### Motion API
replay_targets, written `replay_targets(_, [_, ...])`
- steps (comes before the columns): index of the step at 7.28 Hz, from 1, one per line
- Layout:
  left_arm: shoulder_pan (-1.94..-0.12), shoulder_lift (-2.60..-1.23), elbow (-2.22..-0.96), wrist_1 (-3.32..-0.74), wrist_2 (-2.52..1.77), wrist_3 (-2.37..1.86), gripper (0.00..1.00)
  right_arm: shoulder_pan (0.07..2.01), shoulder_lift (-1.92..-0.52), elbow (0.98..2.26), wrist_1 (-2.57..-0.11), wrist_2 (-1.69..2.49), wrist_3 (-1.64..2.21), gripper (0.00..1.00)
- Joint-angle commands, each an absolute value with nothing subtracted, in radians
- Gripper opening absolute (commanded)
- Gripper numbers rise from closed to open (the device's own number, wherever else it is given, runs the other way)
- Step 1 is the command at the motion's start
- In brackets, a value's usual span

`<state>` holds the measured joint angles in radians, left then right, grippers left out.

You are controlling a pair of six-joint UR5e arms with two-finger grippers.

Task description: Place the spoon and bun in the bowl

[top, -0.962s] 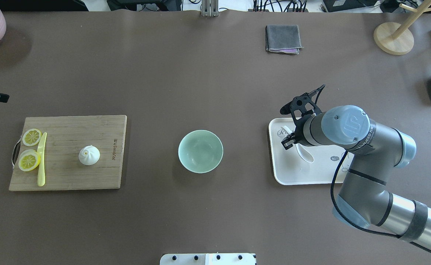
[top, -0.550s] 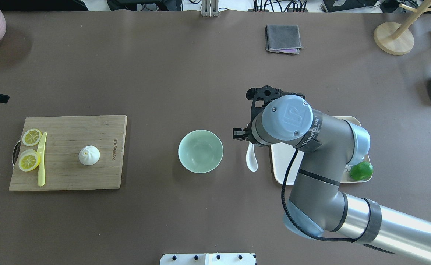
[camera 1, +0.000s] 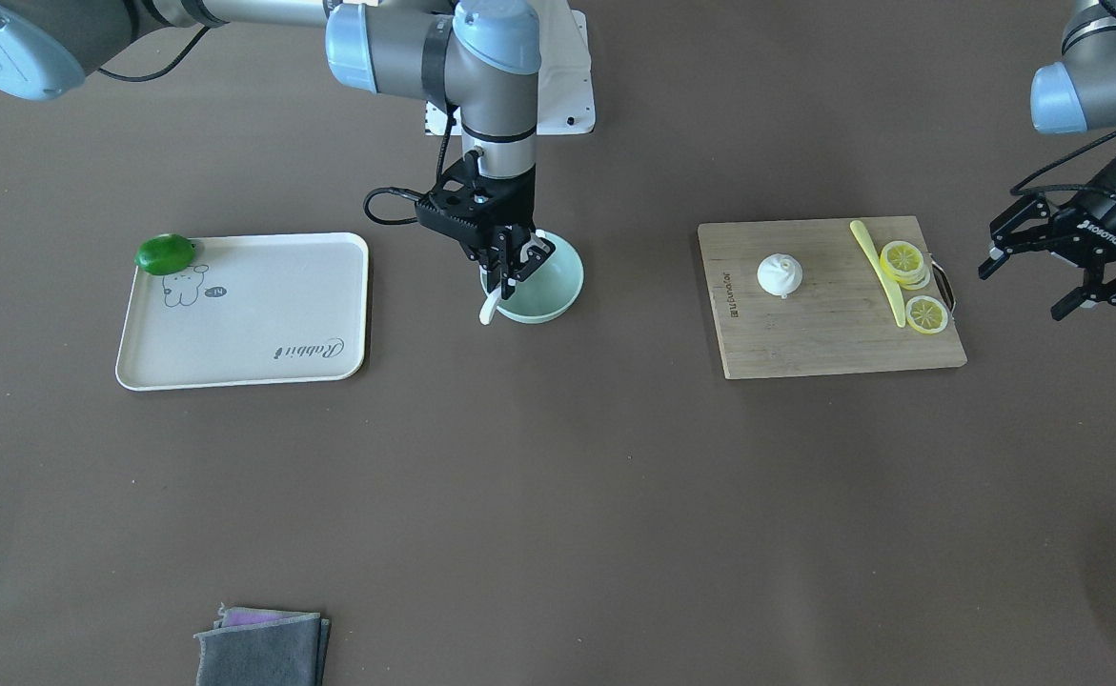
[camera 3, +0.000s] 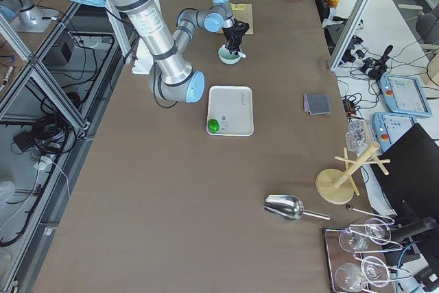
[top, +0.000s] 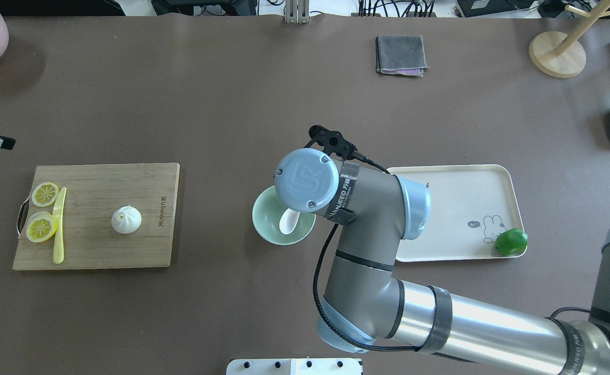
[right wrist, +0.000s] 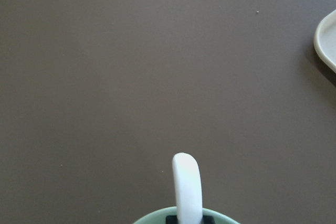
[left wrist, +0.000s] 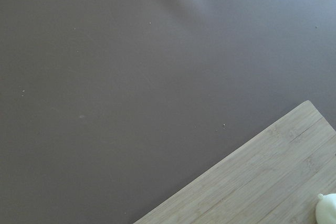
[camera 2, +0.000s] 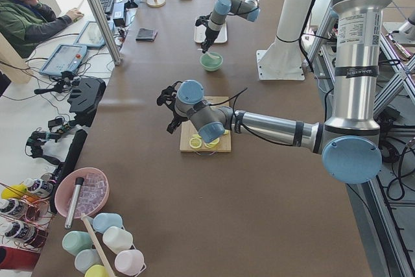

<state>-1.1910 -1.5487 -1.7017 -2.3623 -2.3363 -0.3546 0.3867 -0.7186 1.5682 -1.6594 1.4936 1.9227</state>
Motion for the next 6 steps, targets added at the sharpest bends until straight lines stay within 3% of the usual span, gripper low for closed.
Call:
replay_targets(1, [-1.184, -1.549, -1.694, -2.362, -2.336, -0.354, 0.99, 0.362, -0.641, 1.514, -1.751, 1.441, 2.0, 0.0])
replay_targets(2, [-1.184, -1.557, -1.683, -2.362, -2.336, -0.354, 0.99, 0.361, -0.643, 1.516, -1.756, 1.437, 1.991, 0.34])
replay_targets(3, [-1.184, -1.571, -1.671, -2.362, -2.336, -0.354, 0.99, 0.36, -0.644, 1.517, -1.769, 1.378, 1.982, 0.99])
replay_targets(6, [-1.151, -1.622, -1.686, -2.362, -2.336, -0.526, 0.99, 0.405, -0.681, 1.662, -1.818, 1.371, 1.782, 1.0])
